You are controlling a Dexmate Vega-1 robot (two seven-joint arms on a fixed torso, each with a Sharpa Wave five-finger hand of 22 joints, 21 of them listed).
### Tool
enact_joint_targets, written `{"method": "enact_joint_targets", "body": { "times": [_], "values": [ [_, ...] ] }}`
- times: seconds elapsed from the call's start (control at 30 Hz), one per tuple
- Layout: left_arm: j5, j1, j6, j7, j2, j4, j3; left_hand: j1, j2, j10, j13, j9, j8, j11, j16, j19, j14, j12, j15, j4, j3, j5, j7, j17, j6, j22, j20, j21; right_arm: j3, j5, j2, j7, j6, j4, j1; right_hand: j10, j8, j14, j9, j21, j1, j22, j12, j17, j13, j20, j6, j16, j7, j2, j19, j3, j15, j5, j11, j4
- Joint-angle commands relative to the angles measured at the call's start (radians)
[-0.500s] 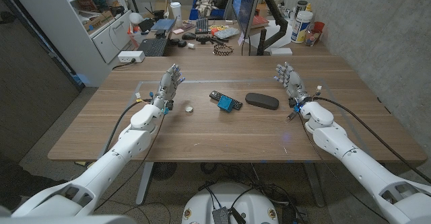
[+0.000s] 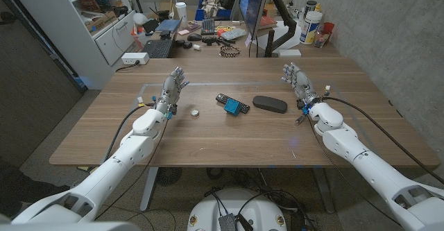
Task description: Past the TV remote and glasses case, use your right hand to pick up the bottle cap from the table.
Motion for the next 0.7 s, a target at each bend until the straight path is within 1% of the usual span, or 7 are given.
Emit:
{"method": "enact_joint_targets", "body": {
  "times": [0.03, 0.2, 0.23, 0.33, 0.43, 0.5, 0.7],
  "values": [
    [-0.014, 0.051, -0.012, 0.031, 0.020, -0.055, -0.028, 0.002, 0.094, -0.002, 0.003, 0.006, 0.008, 0.007, 0.005, -0.090, -0.012, 0.004, -0.006, -0.001, 0.004, 0.007, 0.001, 0.002, 0.003, 0.003, -0.051, 0.004, -0.022, -0.103, -0.042, -0.052, -0.017, -0.060, 0.013, 0.012, 0.005, 0.011, 0.005, -0.004, 0.025, 0.004, 0.007, 0.003, 0.003, -0.049, 0.004, 0.006, -0.012, -0.005, 0.009, 0.006, 0.004, 0.004, 0.000, -0.018],
    [-0.005, 0.073, -0.019, 0.049, 0.036, -0.084, -0.039, 0.001, 0.094, 0.006, 0.003, 0.006, 0.010, 0.013, 0.006, -0.088, -0.011, 0.007, -0.001, -0.001, 0.003, 0.008, -0.002, 0.002, 0.010, 0.003, -0.036, 0.005, -0.027, -0.148, -0.057, -0.083, -0.031, -0.091, 0.014, 0.019, 0.007, 0.017, 0.005, -0.009, 0.053, 0.004, 0.009, 0.002, 0.003, -0.047, 0.011, 0.005, -0.016, -0.007, 0.015, 0.015, 0.006, 0.002, 0.002, -0.042],
    [-0.005, 0.077, -0.020, 0.051, 0.038, -0.088, -0.041, 0.001, 0.094, 0.010, 0.003, 0.006, 0.011, 0.017, 0.007, -0.086, -0.008, 0.009, 0.004, -0.001, 0.003, 0.008, -0.004, 0.003, 0.014, 0.003, -0.036, 0.006, -0.028, -0.156, -0.060, -0.088, -0.034, -0.098, 0.014, 0.023, 0.009, 0.023, 0.006, -0.011, 0.067, 0.004, 0.010, 0.002, 0.003, -0.045, 0.016, 0.006, -0.015, -0.007, 0.020, 0.020, 0.005, 0.002, 0.003, -0.054],
    [0.000, 0.087, -0.023, 0.060, 0.044, -0.100, -0.047, 0.002, 0.094, 0.012, 0.003, 0.006, 0.013, 0.018, 0.008, -0.084, -0.007, 0.009, 0.006, -0.001, 0.002, 0.008, -0.003, 0.003, 0.019, 0.003, -0.033, 0.006, -0.032, -0.183, -0.070, -0.105, -0.046, -0.118, 0.014, 0.032, 0.012, 0.035, 0.006, -0.012, 0.093, 0.004, 0.013, 0.002, 0.003, -0.044, 0.027, 0.007, -0.016, -0.009, 0.034, 0.029, 0.007, -0.001, 0.001, -0.077],
    [0.003, 0.096, -0.020, 0.068, 0.052, -0.111, -0.051, 0.002, 0.094, 0.017, 0.003, 0.006, 0.014, 0.017, 0.008, -0.083, -0.005, 0.011, 0.009, -0.001, 0.002, 0.008, -0.002, 0.003, 0.023, 0.003, -0.031, 0.007, -0.035, -0.208, -0.077, -0.119, -0.055, -0.134, 0.016, 0.038, 0.016, 0.045, 0.008, -0.015, 0.111, 0.005, 0.014, 0.003, 0.004, -0.044, 0.041, 0.008, -0.015, -0.008, 0.037, 0.035, 0.006, -0.003, 0.003, -0.092],
    [0.001, 0.102, -0.019, 0.068, 0.055, -0.117, -0.054, 0.002, 0.095, 0.021, 0.004, 0.007, 0.015, 0.019, 0.011, -0.071, 0.003, 0.013, 0.007, -0.001, 0.002, 0.008, 0.001, 0.003, 0.028, 0.003, -0.029, 0.012, -0.038, -0.223, -0.084, -0.126, -0.067, -0.149, 0.017, 0.041, 0.018, 0.046, 0.008, -0.016, 0.117, 0.005, 0.015, 0.003, 0.004, -0.044, 0.047, 0.008, -0.015, -0.007, 0.039, 0.038, 0.005, -0.004, 0.002, -0.097],
    [0.000, 0.121, -0.017, 0.079, 0.067, -0.138, -0.065, 0.002, 0.096, 0.030, 0.004, 0.007, 0.016, 0.020, 0.013, -0.065, 0.010, 0.015, 0.008, -0.001, 0.002, 0.009, 0.005, 0.003, 0.033, 0.004, -0.029, 0.014, -0.048, -0.270, -0.097, -0.141, -0.087, -0.177, 0.025, 0.044, 0.018, 0.046, 0.009, -0.019, 0.132, 0.005, 0.016, 0.003, 0.004, -0.044, 0.049, 0.006, -0.016, -0.004, 0.041, 0.043, 0.006, -0.006, 0.002, -0.110]
  ]
}}
